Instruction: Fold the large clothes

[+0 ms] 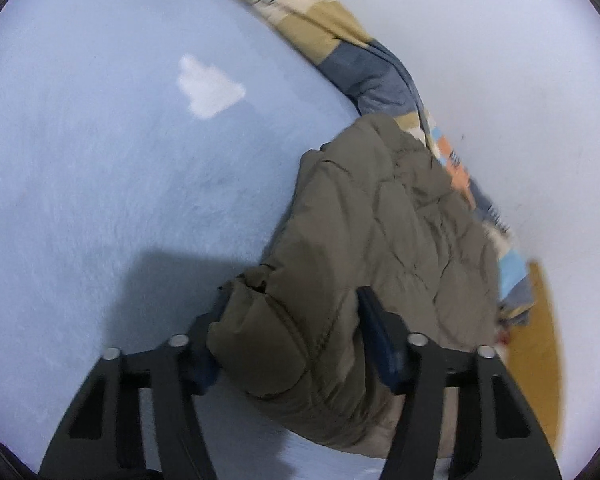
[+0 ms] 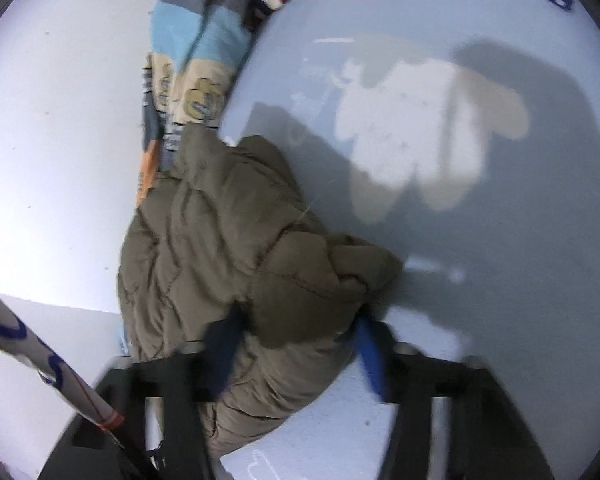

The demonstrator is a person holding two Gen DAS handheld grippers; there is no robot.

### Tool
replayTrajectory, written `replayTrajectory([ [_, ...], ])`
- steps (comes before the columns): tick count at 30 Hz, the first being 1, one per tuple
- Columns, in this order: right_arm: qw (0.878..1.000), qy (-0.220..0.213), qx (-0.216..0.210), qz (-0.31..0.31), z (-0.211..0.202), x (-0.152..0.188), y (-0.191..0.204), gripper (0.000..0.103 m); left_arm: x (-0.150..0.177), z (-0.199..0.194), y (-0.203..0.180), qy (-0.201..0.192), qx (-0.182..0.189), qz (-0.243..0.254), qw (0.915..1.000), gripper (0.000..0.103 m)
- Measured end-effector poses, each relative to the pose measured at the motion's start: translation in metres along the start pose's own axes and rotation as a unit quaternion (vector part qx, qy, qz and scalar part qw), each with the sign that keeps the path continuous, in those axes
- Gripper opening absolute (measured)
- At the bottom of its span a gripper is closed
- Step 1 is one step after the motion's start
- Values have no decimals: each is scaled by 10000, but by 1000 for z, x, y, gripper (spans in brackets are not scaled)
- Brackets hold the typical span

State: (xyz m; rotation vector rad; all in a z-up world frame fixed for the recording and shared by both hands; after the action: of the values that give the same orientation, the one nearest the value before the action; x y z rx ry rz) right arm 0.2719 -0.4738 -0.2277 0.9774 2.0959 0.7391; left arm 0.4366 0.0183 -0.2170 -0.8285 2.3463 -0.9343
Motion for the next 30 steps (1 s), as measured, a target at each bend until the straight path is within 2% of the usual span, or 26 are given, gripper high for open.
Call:
replayTrajectory([
  [2,9986,-32,243,-468,-3,-2,13,30,3,-5,-13,-200,-206,467,9985,42],
  [7,9893,-244,714,-1251,-20,-5,39,25,8,-25,-34,-451,-349,946,9939,38],
  [12,9863,-351,716,-1446,-48,-2,57,23,23,-60,-47,-500,-263,1211,9910,37],
  [15,9855,-367,673,-1517,-71,5,64,23,32,-80,-41,-510,-275,1291,9899,37],
  [21,9893,-130,601,-1325,-108,37,55,23,57,-117,-2,-431,-446,1189,9910,39],
  [23,9908,-16,633,-1194,-117,50,46,27,60,-120,18,-391,-648,967,9924,48],
  [24,9924,75,663,-1036,-119,57,38,31,59,-122,25,-456,-776,896,9919,50],
  [26,9933,338,800,-756,-119,66,20,45,53,-130,42,-653,-1067,721,9895,52],
  [28,9940,521,882,-393,-118,71,3,51,46,-142,46,-941,-1170,618,9867,52],
  [30,9949,446,908,60,-130,70,-12,51,37,-156,38,-1291,-1185,742,9817,52],
])
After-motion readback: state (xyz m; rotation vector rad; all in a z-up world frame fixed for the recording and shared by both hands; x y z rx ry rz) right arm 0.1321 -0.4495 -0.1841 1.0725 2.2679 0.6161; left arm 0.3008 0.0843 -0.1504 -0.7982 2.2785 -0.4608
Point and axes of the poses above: each gripper's, at about its wrist camera, not at the fingertips, and z roughly the way its jaws point, y to its left, x to its underside, the point moved 9 cm from there along z, roughly the way its jaws point, and after that the axes turned 15 degrees about -z, right-handed, at the moved point
